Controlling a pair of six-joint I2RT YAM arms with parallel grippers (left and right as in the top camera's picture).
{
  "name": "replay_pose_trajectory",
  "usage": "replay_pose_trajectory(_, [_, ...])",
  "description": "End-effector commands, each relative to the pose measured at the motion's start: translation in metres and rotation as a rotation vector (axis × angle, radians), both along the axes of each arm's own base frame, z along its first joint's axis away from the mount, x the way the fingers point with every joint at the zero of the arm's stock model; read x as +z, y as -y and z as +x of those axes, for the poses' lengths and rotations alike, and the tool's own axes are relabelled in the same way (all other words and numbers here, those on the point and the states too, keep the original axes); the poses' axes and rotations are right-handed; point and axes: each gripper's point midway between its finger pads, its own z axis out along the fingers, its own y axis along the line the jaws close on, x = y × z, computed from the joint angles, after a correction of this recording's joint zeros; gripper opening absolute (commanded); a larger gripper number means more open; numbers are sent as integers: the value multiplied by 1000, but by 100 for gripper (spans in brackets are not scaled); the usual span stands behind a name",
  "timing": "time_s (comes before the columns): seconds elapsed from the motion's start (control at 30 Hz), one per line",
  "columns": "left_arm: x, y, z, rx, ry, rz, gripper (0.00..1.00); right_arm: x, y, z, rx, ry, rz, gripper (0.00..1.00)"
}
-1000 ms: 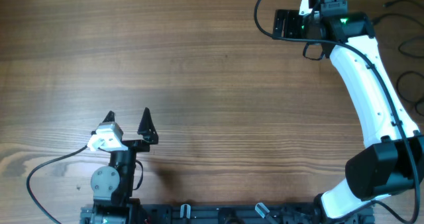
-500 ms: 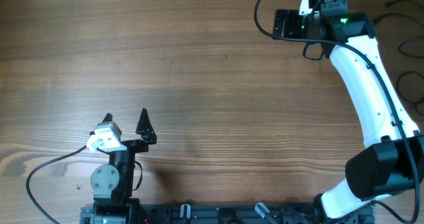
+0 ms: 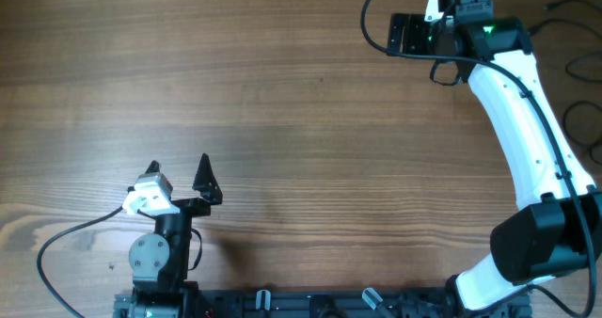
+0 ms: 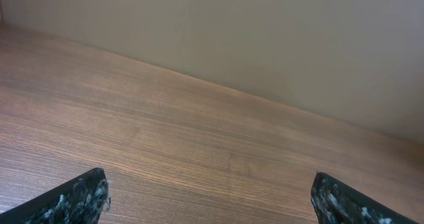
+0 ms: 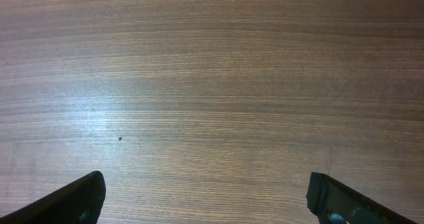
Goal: Untangle cables
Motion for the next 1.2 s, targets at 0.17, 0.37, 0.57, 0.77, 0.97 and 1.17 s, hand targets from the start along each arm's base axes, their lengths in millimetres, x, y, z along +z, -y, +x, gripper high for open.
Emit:
replay_pose_trajectory(0.17, [-1, -2, 0, 6, 3, 11, 100, 1, -6, 4, 7, 2, 20, 100])
replay_pose_trajectory(0.37, [-1, -2, 0, -1, 0, 123, 100, 1, -6, 4, 7, 2, 20, 100])
replay_pose_trajectory(0.57, [-1, -2, 0, -5, -2, 187, 100, 1, -6, 5, 7, 2, 20, 100])
replay_pose_trajectory(0.77, [-1, -2, 0, -11, -4, 272, 100, 1, -6, 5, 7, 2, 20, 100])
replay_pose_trajectory(0.97, [-1, -4, 0, -1, -6, 283, 100, 1, -6, 5, 7, 2, 20, 100])
replay_pose_trajectory(1.17, [-1, -3, 0, -4, -6, 282, 100, 1, -6, 5, 7, 2, 20, 100])
